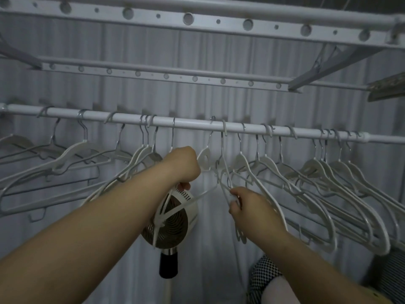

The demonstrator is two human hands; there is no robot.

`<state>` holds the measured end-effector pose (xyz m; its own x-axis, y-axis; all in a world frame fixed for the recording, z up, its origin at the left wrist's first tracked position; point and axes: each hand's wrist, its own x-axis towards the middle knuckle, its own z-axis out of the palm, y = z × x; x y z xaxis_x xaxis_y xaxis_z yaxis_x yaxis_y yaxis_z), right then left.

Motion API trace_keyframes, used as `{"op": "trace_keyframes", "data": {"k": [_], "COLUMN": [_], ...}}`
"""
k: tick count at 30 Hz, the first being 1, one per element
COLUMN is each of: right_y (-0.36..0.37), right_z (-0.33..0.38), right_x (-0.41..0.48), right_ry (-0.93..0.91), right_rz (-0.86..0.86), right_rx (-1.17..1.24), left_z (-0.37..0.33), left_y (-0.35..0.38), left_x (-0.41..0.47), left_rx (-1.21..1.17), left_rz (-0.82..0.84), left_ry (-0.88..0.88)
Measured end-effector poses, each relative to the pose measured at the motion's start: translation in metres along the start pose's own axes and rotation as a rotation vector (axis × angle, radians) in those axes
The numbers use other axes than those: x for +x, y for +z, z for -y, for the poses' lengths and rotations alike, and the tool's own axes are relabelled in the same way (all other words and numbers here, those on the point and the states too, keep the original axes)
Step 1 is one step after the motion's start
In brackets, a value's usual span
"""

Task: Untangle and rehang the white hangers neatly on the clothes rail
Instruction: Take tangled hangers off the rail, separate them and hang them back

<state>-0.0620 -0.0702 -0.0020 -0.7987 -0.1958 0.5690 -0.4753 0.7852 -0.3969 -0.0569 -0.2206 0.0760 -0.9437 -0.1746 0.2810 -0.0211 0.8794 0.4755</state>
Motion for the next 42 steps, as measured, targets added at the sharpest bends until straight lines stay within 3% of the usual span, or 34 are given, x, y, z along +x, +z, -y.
{"op": "trace_keyframes", "data": {"k": [12, 21, 27, 31, 33, 35, 38, 42], "right_y": [0.0, -0.012, -0.013, -0.019, -0.022, -0.025, -0.023, -0.002], "right_z": [0.003, 0.004, 0.005, 0.009, 0.014, 0.027, 0.05, 0.076], "right_x": [-0.003, -0.009, -0.013, -0.016, -0.014, -0.015, -0.016, -0.01], "right_ry": [0.013, -0.039, -0.024, -0.057, -0.162, -0.236, -0.277, -0.18], "right_rz": [-0.009, -0.09, -0.091, -0.091, -0.213, -0.33, -0.242, -0.079], "right_rx": [-0.011, -0.162, -0.117, -0.129, -0.164, -0.093, 0.06, 0.259], "left_z": [0.022, 0.022, 0.028, 0.039, 0.05, 0.063, 0.077, 0.089], "left_y": [0.016, 0.016, 0.019, 0.015, 0.009, 0.006, 0.009, 0.022], "left_x": [-0.008, -0.019, -0.018, -0.031, -0.037, -0.04, -0.046, -0.052], "left_rx": [0.06, 0.185, 0.114, 0.071, 0.014, -0.046, -0.159, -0.26], "left_rz": [-0.073, -0.147, -0.14, -0.332, -0.49, -0.544, -0.367, -0.145], "left_ry": [0.001, 0.014, 0.026, 0.154, 0.204, 0.184, 0.064, 0.037]}}
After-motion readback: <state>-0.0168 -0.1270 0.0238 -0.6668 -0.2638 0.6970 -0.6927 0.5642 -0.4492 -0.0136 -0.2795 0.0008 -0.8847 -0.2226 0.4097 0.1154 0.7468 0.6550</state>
